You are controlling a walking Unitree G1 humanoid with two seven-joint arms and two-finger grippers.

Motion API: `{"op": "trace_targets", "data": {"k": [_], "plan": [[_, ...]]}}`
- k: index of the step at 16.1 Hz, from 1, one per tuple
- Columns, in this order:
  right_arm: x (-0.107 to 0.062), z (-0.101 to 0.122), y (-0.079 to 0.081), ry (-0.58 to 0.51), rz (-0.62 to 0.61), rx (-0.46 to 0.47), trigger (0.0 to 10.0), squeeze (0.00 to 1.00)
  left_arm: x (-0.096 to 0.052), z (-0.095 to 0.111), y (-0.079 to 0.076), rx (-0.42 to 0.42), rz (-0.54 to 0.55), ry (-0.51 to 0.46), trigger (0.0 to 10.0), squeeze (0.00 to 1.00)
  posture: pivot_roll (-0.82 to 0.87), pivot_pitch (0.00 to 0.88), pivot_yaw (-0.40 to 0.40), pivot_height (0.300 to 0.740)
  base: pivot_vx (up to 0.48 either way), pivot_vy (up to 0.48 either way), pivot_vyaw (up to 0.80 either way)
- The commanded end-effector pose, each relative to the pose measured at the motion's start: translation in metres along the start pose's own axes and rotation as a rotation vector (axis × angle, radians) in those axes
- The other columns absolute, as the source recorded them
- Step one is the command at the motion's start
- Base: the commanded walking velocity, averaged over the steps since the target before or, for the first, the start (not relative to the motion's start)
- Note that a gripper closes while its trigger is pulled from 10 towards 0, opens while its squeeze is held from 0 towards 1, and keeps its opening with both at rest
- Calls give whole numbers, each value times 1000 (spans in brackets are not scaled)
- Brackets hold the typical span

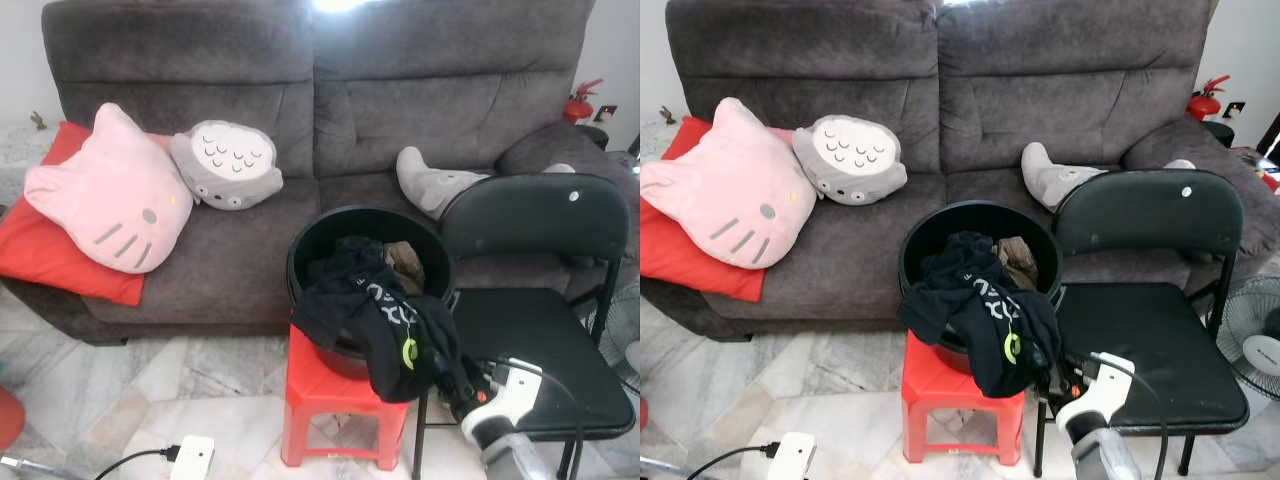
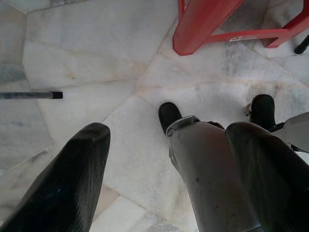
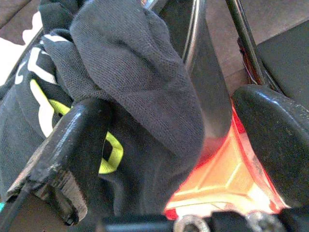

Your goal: Hang hanger

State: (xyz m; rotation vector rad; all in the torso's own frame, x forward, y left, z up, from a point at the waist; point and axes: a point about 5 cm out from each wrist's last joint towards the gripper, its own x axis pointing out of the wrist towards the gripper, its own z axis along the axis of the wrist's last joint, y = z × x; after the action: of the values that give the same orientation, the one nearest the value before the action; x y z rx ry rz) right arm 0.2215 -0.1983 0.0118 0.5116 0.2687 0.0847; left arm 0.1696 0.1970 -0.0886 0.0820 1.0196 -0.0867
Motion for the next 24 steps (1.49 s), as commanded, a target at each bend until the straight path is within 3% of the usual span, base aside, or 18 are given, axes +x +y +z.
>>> {"op": "trace_targets", "data": {"k": [1, 2, 8, 18, 24], "plan": [[1, 0, -2, 3, -16, -13, 2824, 0, -1, -4, 1, 10, 5, 19, 10000, 0, -69, 0, 19, 740, 0, 0, 0], [2, -1, -2, 3, -15, -9, 0, 0, -1, -4, 1, 11, 6, 19, 10000, 0, -69, 0, 19, 740, 0, 0, 0], [4, -4, -2, 7, -8, -19, 0, 0, -1, -3, 1, 30, -1, 18, 10000, 0, -70, 0, 21, 740, 0, 0, 0], [14, 14, 11, -57, 52, -49, 0, 0, 0, -3, 1, 45, 0, 21, 10000, 0, -68, 0, 21, 740, 0, 0, 0], [30, 68, 42, -214, 192, -132, 0, 0, 0, -2, 1, 53, -4, 22, 10000, 0, -66, 0, 25, 740, 0, 0, 0]]}}
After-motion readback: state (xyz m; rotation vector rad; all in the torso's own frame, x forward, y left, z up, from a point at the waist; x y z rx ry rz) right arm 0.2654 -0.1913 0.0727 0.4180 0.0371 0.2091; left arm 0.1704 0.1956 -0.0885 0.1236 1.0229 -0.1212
